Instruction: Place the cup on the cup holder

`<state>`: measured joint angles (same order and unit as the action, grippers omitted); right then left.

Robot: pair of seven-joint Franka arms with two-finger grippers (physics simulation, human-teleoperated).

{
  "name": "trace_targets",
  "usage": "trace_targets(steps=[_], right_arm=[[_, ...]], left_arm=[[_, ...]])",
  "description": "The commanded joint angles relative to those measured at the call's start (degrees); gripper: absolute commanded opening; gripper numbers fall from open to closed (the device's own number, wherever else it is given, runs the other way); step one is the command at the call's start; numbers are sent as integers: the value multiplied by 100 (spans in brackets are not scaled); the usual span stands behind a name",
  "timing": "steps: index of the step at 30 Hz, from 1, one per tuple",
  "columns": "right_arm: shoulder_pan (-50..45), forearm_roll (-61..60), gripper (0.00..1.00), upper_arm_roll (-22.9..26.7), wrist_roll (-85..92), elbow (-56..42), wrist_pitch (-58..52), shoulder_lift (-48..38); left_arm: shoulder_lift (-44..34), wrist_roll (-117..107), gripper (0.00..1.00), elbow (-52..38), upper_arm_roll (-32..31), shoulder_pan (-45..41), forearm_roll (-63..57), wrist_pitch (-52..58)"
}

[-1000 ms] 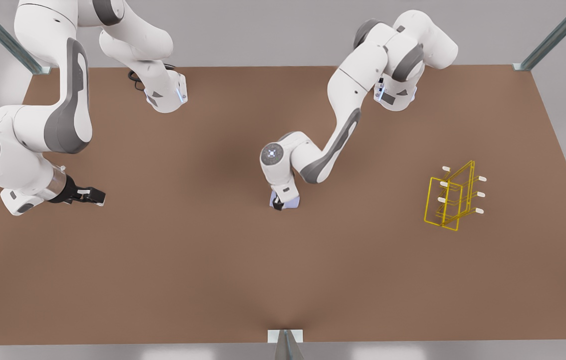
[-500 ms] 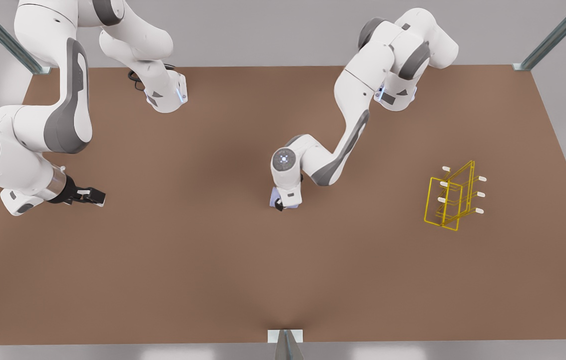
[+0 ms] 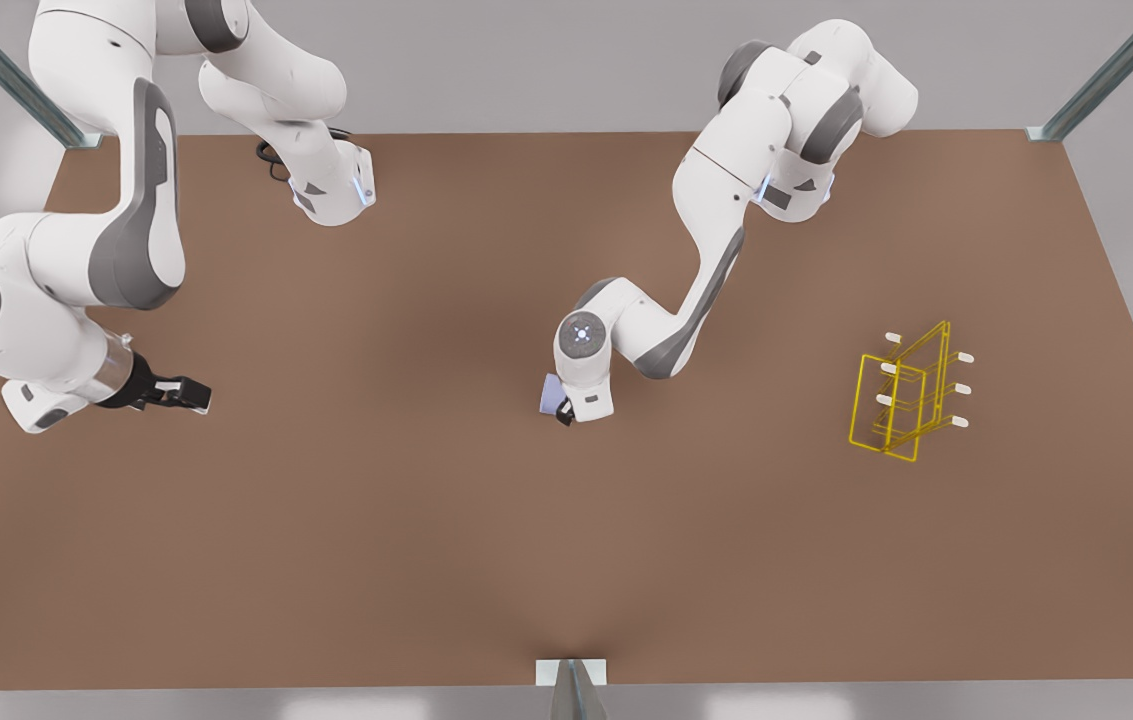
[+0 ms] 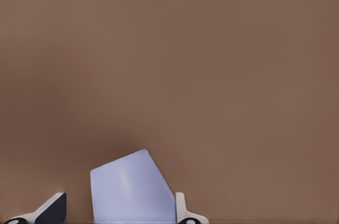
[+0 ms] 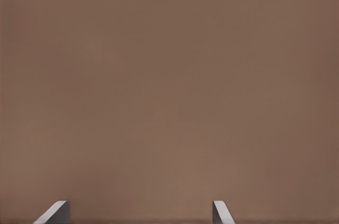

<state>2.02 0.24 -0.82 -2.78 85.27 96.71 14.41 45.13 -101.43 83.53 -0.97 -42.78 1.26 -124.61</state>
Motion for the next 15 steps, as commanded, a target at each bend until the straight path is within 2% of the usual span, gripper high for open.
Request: trace_targets(steps=[1, 15], right_arm=[[1, -6, 100, -6, 40, -11, -3, 0], [9, -7, 100, 3, -12, -46, -3, 9]], left_arm=[[-13, -447, 100, -4, 0, 6, 120, -37], [14, -1211, 100, -65, 9, 173, 524, -55]])
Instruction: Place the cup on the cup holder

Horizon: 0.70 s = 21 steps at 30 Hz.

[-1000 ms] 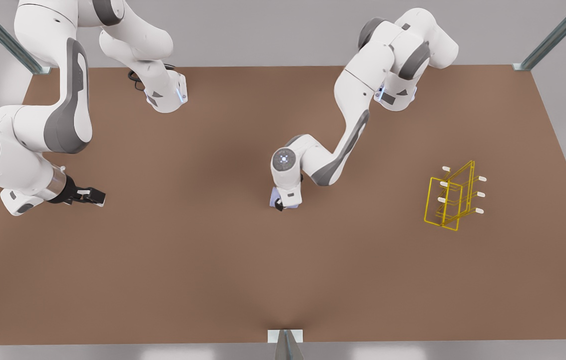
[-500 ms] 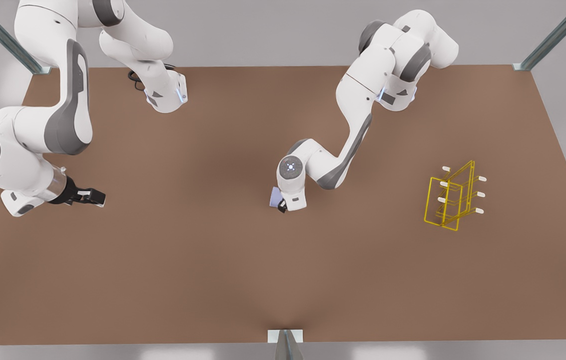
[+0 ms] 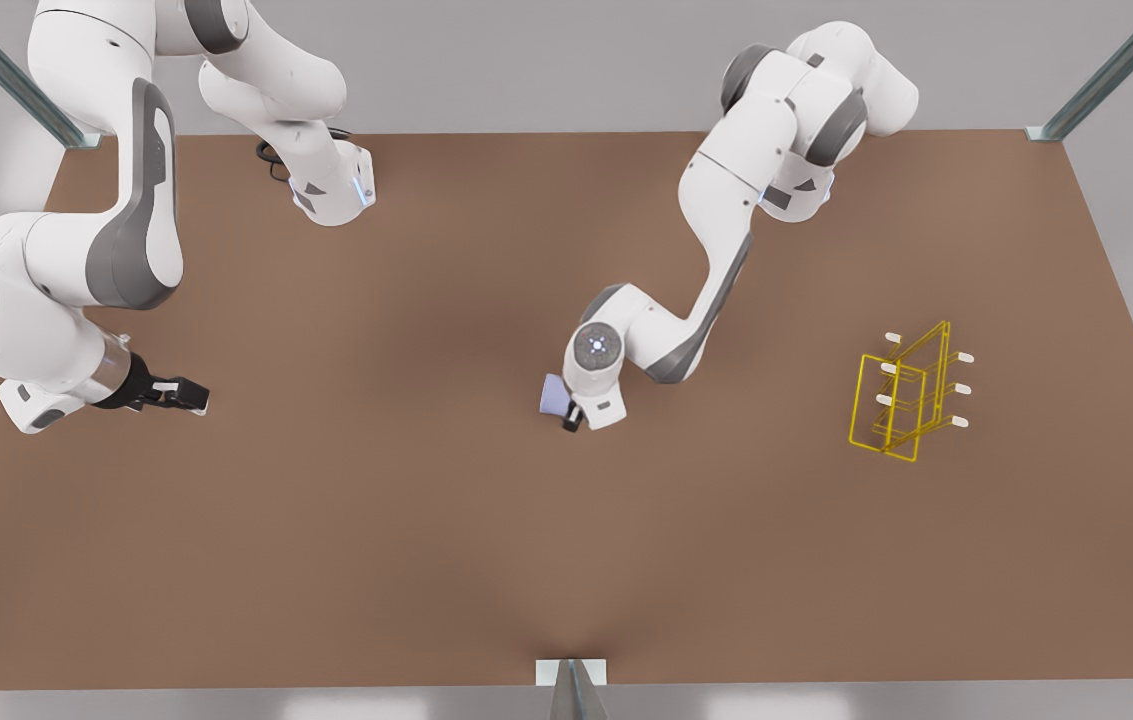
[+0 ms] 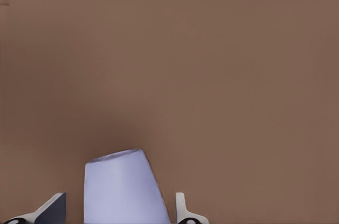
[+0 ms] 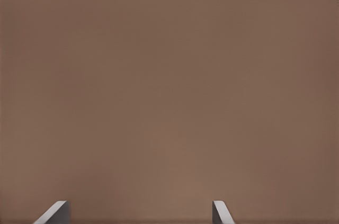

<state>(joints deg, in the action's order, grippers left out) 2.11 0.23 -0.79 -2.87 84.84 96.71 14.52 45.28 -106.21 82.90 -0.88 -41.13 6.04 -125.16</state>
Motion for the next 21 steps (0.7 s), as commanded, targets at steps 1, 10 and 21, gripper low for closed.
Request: trace_targets(steps=[1, 10, 21], right_arm=[[0, -5, 100, 0, -3, -3, -3, -2], [9, -14, 100, 0, 32, -3, -3, 24], [35, -5, 100, 0, 41, -3, -3, 33]], left_arm=[[-10, -822, 100, 16, 0, 44, 38, 9], [-89, -778, 100, 261, 0, -44, -33, 0], [86, -699, 100, 367, 0, -97, -59, -492]])
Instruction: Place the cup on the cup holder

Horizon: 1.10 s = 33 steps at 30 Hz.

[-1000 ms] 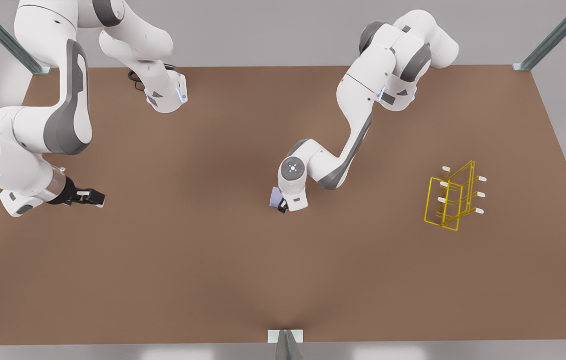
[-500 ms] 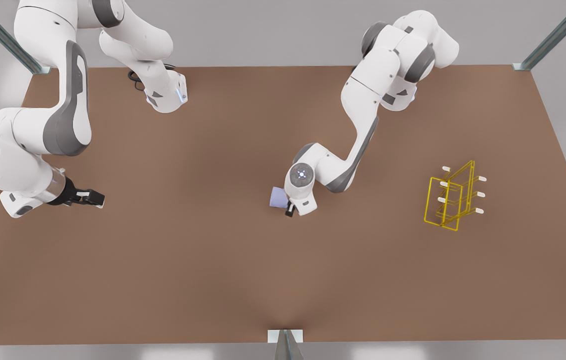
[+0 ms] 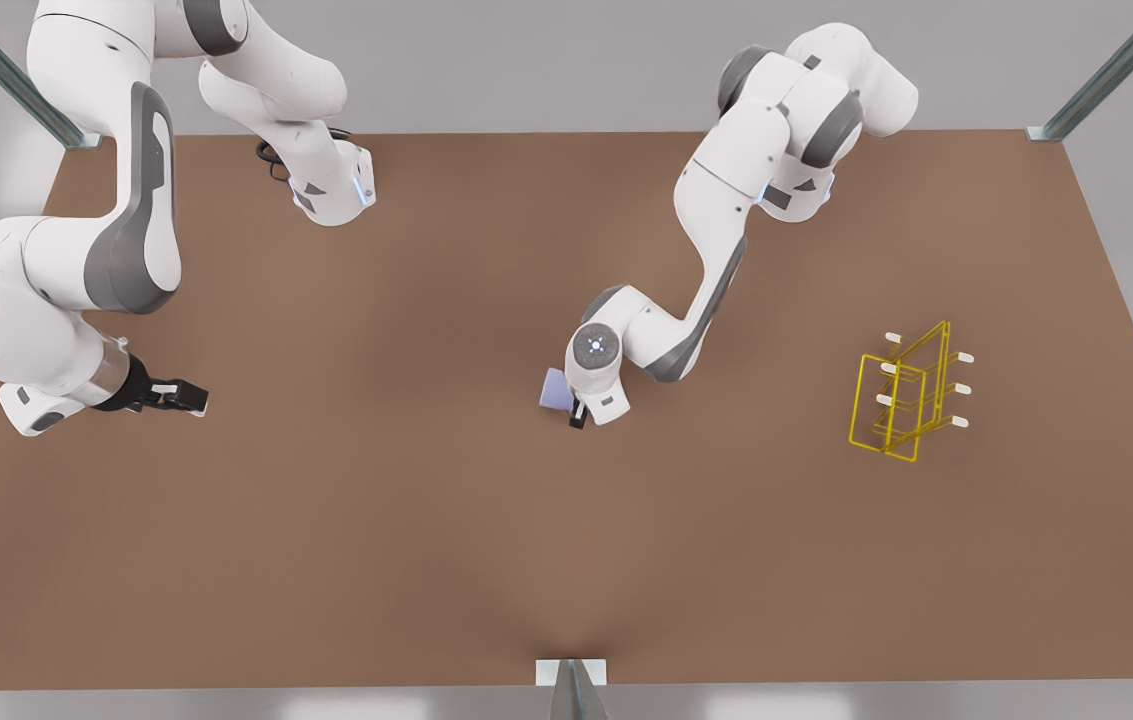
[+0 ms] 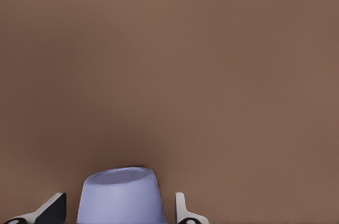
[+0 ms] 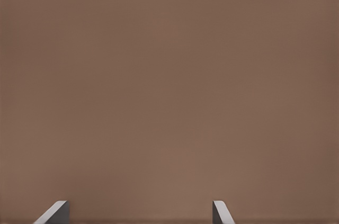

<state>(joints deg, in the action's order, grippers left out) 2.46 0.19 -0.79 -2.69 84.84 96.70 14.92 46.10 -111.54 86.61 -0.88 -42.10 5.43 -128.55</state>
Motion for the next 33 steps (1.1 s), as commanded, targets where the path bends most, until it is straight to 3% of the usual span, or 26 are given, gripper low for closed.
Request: trace_targets(steps=[1, 2, 3, 9, 14, 22, 29, 33], right_arm=[[0, -2, 100, 0, 23, -3, -2, -6], [0, -2, 100, 0, 23, -3, 7, -6], [0, -2, 100, 0, 32, -12, -2, 20], [0, -2, 100, 0, 41, -82, 7, 38], [0, -11, 100, 0, 32, -82, -2, 38], [0, -11, 100, 0, 32, -117, -2, 81], [9, -11, 100, 0, 32, -126, -2, 90], [9, -11, 100, 0, 32, -135, -2, 99]], left_arm=[[4, -122, 99, -4, 0, 0, 2, -144], [-14, -113, 74, -13, 0, 9, 2, -126], [-22, -113, 73, -22, 0, 9, 2, -91], [-295, 256, 75, -30, -9, 61, 10, 463], [-945, 414, 75, -22, 202, 193, -147, 2106], [-1385, -508, 75, -30, 378, 149, -2362, 4541], [-1403, -1467, 75, -39, 369, 35, -3935, 5745], [-1315, -1669, 76, -39, 483, 123, -4849, 5851]])
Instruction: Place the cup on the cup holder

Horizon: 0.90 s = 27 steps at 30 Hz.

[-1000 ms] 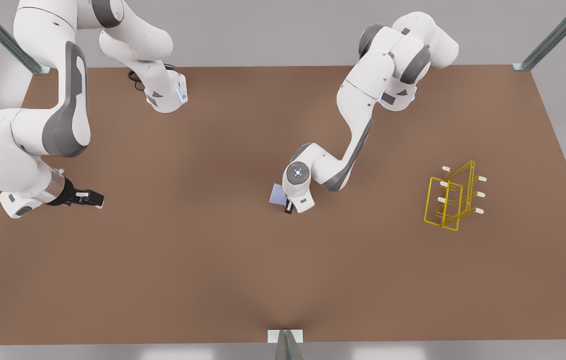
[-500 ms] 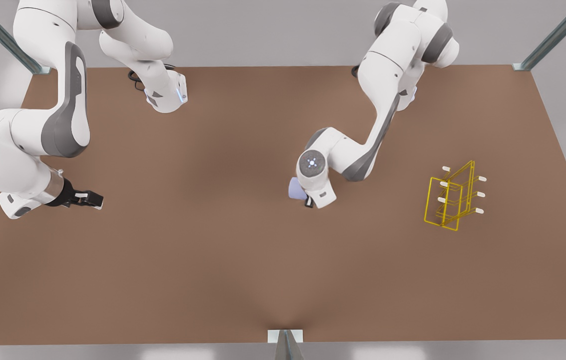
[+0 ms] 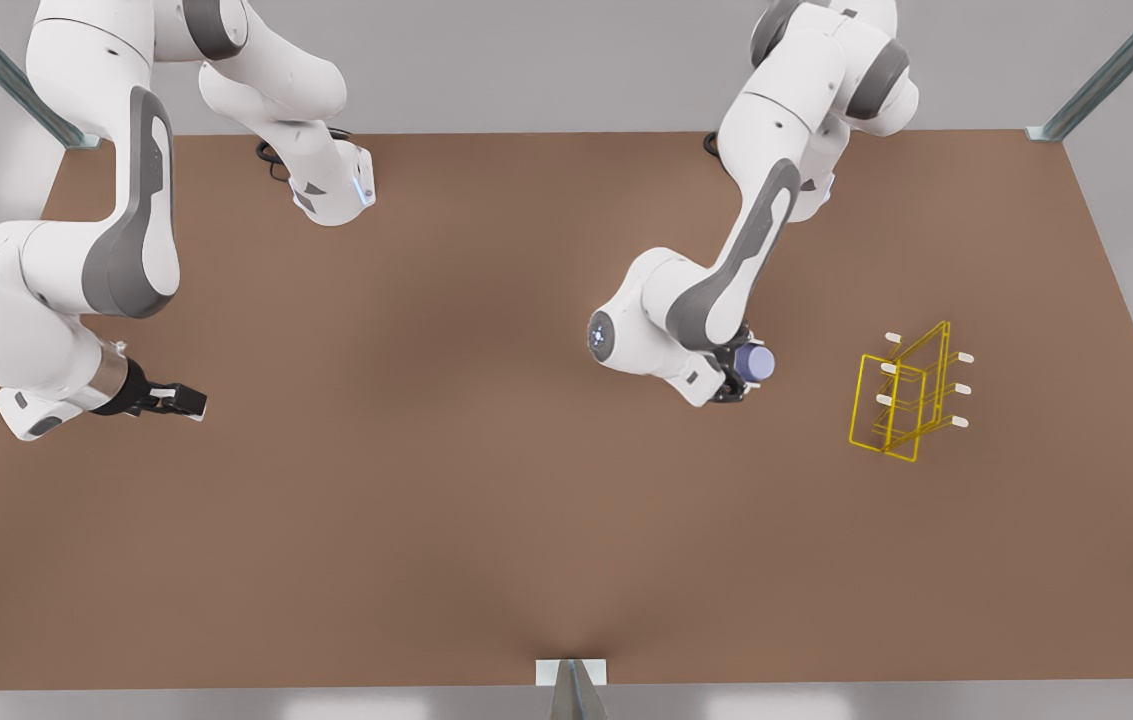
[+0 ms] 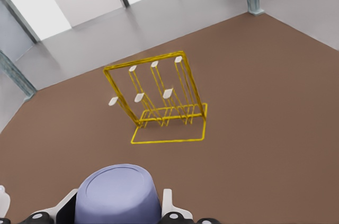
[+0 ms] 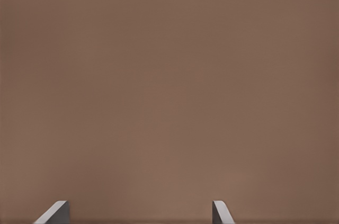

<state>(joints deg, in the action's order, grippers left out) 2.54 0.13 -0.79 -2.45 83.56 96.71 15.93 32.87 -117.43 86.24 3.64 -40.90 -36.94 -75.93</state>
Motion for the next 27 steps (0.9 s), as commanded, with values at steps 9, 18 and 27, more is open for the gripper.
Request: trace_targets(steps=[9, 18, 27], right_arm=[[-8, -4, 100, 0, 8, -7, -3, 7], [1, 5, 100, 0, 8, -7, -3, 7], [1, -4, 100, 0, -1, -7, -3, 7]], left_arm=[[263, -1230, 76, 253, 41, 741, -1526, -387], [-88, -1292, 76, 983, 111, 890, -2027, -633], [-290, -1371, 76, 1615, 216, 1145, -2555, -1134]])
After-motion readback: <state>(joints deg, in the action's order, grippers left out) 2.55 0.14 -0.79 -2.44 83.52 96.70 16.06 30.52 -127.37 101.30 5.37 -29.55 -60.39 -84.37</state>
